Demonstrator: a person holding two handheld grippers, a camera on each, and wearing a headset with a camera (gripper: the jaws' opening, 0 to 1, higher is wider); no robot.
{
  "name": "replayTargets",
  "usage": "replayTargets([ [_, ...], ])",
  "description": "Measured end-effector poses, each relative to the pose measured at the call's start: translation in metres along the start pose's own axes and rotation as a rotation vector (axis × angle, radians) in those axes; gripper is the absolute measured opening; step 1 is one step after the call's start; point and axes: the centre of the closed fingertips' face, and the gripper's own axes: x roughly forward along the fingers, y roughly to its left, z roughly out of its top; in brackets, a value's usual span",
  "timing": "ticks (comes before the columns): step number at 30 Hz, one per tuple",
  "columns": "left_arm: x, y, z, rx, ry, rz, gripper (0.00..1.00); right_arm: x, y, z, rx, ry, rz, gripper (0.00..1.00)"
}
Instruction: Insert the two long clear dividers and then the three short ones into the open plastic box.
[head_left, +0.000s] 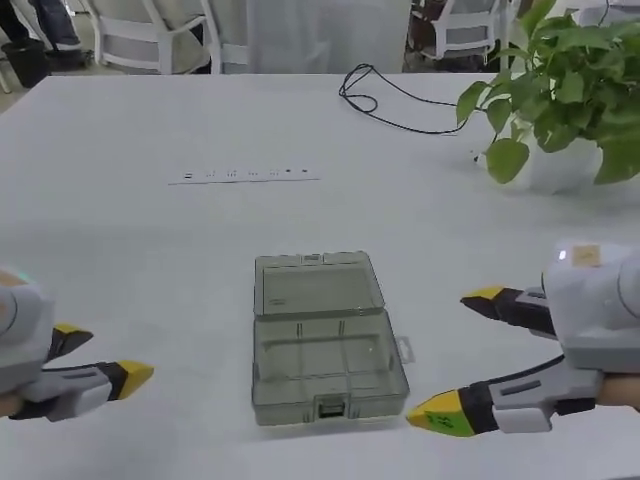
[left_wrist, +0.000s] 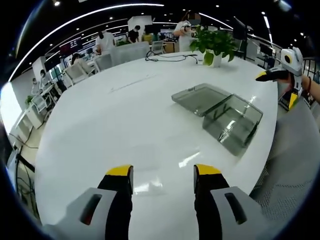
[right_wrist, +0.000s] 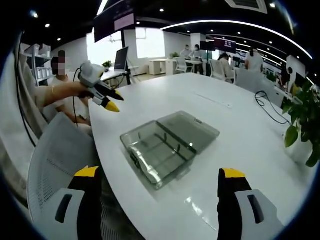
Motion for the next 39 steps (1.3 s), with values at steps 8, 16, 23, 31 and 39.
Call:
replayTargets([
  [8, 0.016, 0.015, -0.018, 0.002, 0.075, 0.015, 0.41, 0.000, 0.001, -0.001, 0.009, 0.009, -0.006, 0.97],
  [16, 0.030, 0.020, -0.032, -0.014, 0.126, 0.000, 0.40, -0.001, 0.000, -0.002, 0.019, 0.020, -0.018, 0.97],
  [23, 0.035, 0.023, -0.046, -0.014, 0.191, 0.003, 0.37, 0.000, 0.000, -0.003, 0.027, 0.023, -0.025, 0.97],
  [31, 0.036, 0.023, -0.046, -0.051, 0.213, -0.001, 0.33, 0.003, -0.002, -0.002, 0.033, 0.019, -0.031, 0.97],
  [39, 0.036, 0.024, -0.048, -0.093, 0.248, 0.001, 0.32, 0.004, -0.003, -0.003, 0.036, 0.024, -0.033, 0.96],
])
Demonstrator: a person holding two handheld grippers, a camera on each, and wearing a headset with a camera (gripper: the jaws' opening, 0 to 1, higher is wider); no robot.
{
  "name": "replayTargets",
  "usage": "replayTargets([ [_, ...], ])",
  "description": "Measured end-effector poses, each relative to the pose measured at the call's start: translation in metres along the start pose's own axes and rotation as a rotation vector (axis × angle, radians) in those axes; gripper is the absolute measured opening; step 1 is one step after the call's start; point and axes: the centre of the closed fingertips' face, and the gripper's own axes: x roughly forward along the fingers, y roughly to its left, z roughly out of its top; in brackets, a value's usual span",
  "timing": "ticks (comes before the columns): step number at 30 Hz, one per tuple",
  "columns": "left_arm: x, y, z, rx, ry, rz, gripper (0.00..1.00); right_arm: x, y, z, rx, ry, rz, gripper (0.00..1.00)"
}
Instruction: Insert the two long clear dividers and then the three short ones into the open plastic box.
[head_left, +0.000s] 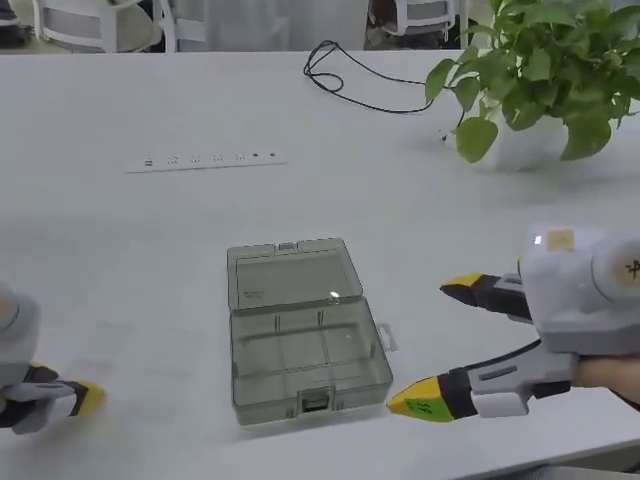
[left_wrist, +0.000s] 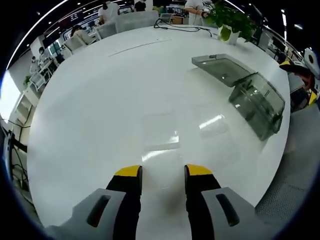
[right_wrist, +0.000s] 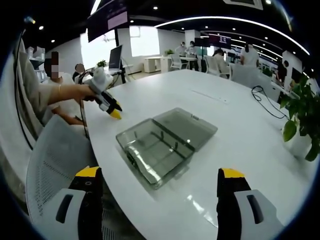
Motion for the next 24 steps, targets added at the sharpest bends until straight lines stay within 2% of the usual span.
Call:
replayTargets([
  [2, 0.000, 0.001, -0.001, -0.020, 0.004, 0.000, 0.33, 0.000, 0.001, -0.001, 0.000, 0.002, 0.001, 0.96],
  [10, 0.000, 0.001, -0.001, -0.035, 0.029, 0.012, 0.32, 0.001, -0.004, -0.004, 0.035, 0.011, -0.029, 0.95],
  [16, -0.001, 0.001, -0.002, -0.018, 0.051, 0.018, 0.32, 0.000, -0.008, 0.006, 0.085, -0.029, -0.050, 0.89],
  [21, -0.002, 0.002, 0.000, -0.056, 0.029, 0.018, 0.31, 0.002, -0.003, 0.011, 0.095, -0.040, -0.034, 0.87],
  [24, -0.003, -0.002, 0.000, -0.077, 0.023, -0.002, 0.30, 0.004, -0.001, 0.012, 0.095, -0.042, -0.031, 0.85],
])
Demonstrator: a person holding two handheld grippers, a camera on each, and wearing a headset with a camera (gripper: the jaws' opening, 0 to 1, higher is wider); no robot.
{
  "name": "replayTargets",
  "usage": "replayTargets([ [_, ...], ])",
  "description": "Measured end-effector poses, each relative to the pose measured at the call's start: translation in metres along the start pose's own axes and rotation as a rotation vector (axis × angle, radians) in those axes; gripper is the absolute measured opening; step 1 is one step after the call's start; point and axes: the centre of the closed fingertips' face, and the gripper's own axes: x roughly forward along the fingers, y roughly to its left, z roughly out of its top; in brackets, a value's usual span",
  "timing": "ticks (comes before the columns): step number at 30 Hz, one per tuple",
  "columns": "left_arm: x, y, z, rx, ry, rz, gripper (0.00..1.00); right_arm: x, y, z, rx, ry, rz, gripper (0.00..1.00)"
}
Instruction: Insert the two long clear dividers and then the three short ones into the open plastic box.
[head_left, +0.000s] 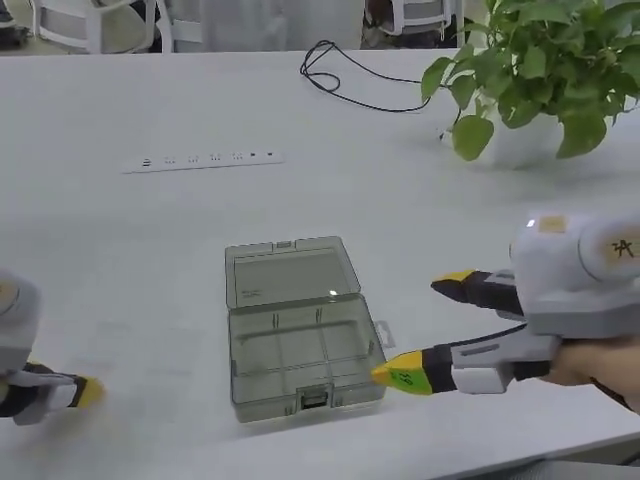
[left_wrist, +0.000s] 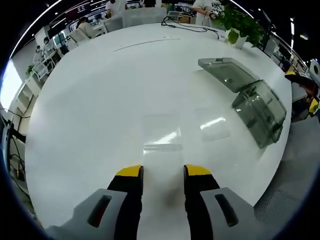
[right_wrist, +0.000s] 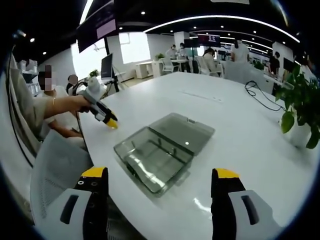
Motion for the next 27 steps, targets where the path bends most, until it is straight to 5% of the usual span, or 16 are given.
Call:
replayTargets([
  [12, -0.005, -0.008, 0.008, -0.070, -0.086, 0.005, 0.30, 0.006, 0.004, 0.011, 0.035, -0.025, -0.004, 0.77],
  [27, -0.029, -0.049, 0.037, -0.118, -0.286, -0.068, 0.30, 0.024, 0.021, 0.036, 0.118, -0.103, 0.021, 0.61],
])
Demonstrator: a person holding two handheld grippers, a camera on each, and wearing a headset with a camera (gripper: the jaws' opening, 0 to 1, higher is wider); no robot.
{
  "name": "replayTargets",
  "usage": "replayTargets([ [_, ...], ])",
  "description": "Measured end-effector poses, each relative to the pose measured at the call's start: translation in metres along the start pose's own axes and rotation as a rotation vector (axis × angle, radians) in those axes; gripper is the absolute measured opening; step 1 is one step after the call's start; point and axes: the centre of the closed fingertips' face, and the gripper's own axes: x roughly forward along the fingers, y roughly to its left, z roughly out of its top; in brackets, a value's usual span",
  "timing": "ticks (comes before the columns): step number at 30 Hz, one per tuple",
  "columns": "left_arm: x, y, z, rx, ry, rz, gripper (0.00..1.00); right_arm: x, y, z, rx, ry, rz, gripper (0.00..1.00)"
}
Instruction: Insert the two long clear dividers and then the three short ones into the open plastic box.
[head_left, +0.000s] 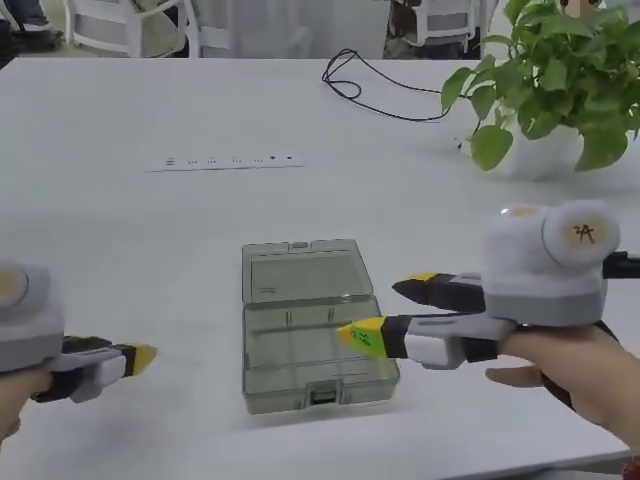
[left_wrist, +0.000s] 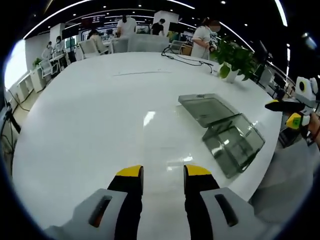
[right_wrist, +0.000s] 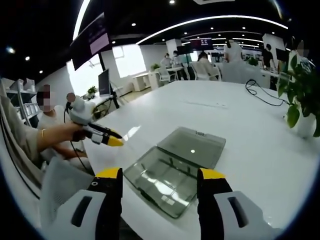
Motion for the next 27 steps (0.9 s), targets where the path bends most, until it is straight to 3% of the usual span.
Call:
replayTargets([
  [9, -0.009, -0.027, 0.018, -0.041, -0.122, -0.061, 0.30, 0.013, 0.013, 0.013, 0.090, -0.063, 0.025, 0.52],
  [13, -0.009, -0.036, 0.020, -0.045, -0.142, -0.084, 0.30, 0.019, 0.020, 0.016, 0.164, -0.091, 0.047, 0.48],
  [16, -0.011, -0.045, 0.022, -0.040, -0.160, -0.103, 0.30, 0.023, 0.022, 0.017, 0.169, -0.098, 0.044, 0.46],
  [21, -0.013, -0.056, 0.026, -0.051, -0.184, -0.119, 0.30, 0.028, 0.030, 0.020, 0.260, -0.135, 0.064, 0.43],
  [27, -0.017, -0.070, 0.031, -0.065, -0.212, -0.148, 0.30, 0.033, 0.036, 0.024, 0.310, -0.162, 0.078, 0.38],
])
